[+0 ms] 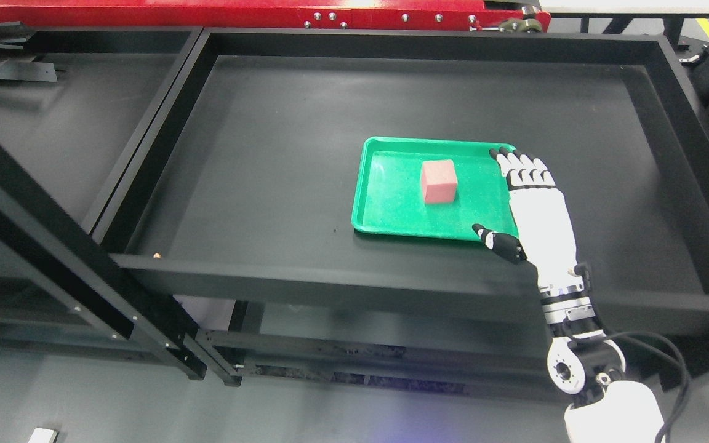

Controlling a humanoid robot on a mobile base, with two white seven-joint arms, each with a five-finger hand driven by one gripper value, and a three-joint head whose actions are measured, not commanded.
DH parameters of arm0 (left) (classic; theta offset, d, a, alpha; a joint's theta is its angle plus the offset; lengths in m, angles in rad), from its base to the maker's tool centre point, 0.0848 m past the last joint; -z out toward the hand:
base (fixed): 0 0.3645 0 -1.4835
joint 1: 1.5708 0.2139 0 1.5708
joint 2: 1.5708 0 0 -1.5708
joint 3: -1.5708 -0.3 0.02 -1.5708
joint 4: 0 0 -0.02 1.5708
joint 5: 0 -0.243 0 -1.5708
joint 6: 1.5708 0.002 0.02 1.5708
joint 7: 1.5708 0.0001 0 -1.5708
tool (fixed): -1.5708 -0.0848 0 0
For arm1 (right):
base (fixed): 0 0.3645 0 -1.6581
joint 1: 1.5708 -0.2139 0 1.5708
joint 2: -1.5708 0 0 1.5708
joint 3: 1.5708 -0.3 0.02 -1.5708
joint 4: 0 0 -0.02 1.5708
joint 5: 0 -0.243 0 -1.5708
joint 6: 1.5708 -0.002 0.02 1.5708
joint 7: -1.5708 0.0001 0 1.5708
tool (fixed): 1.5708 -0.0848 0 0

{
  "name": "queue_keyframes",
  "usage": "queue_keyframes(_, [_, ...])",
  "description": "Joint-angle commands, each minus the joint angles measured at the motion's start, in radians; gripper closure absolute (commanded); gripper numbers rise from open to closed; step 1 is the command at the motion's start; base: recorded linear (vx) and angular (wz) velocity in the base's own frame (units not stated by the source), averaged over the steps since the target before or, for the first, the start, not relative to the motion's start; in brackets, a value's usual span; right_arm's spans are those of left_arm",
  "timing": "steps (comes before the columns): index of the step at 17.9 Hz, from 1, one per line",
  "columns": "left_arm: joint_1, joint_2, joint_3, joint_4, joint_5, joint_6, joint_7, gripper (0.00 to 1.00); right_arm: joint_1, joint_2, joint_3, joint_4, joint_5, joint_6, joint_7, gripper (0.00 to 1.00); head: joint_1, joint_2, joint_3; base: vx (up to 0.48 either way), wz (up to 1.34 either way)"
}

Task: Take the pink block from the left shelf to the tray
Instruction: 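Reach the right hand over the green tray toward the pink cube, then close the right hand fingers around the pink cube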

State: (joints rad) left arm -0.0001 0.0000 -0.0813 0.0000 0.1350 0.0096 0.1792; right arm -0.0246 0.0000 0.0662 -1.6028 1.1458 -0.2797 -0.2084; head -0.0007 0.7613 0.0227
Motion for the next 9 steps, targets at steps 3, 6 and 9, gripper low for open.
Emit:
queue_keyframes(3, [-0.029,0.017,0.000,-0.017,0.000,0.000,0.000,0.00,-0.014,-0.017,0.096,0.070,0.002,0.014,0.193,0.01,0.0000,0.000,0.000,0.255,0.06])
queue_keyframes(6, [-0.029,0.017,0.000,-0.017,0.000,0.000,0.000,0.00,-0.015,-0.017,0.124,0.089,0.006,0.010,0.210,0.01,0.0000,0.000,0.000,0.240,0.03])
queue_keyframes(9, [-0.031,0.017,0.000,-0.017,0.000,0.000,0.000,0.00,-0.037,-0.017,0.126,0.124,0.006,0.008,0.242,0.01,0.0000,0.000,0.000,0.193,0.00])
